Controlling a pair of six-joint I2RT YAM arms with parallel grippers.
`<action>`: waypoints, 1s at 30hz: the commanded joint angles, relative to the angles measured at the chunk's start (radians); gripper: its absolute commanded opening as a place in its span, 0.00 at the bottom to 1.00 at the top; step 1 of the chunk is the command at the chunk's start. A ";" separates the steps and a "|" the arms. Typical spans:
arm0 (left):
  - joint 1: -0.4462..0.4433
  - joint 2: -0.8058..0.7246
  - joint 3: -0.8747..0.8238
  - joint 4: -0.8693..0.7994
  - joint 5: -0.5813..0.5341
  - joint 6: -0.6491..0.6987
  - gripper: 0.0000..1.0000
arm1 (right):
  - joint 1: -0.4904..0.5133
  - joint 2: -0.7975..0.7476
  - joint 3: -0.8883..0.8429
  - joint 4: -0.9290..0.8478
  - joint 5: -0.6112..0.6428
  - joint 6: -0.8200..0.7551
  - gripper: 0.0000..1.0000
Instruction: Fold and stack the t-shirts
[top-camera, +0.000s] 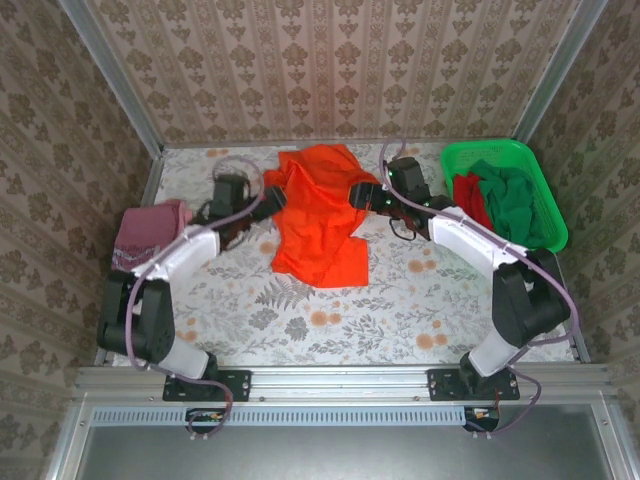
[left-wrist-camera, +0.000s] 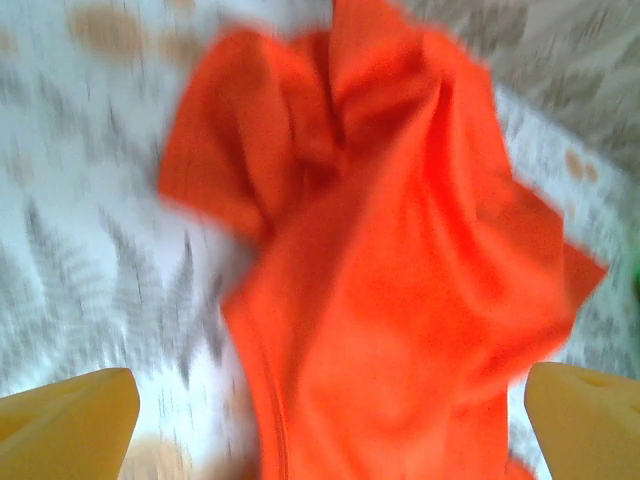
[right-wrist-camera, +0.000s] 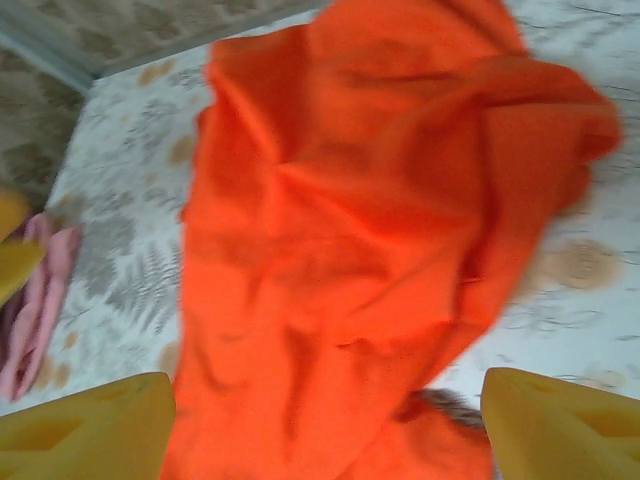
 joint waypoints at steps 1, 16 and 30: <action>-0.124 -0.084 -0.150 -0.023 -0.159 -0.224 1.00 | -0.030 0.120 0.064 0.016 -0.021 0.005 0.81; -0.333 -0.061 -0.305 0.061 -0.141 -0.537 0.82 | -0.169 0.624 0.489 -0.032 -0.011 0.083 0.58; -0.050 0.065 -0.219 0.094 -0.057 -0.277 0.00 | -0.208 0.319 0.278 0.064 -0.045 0.052 0.00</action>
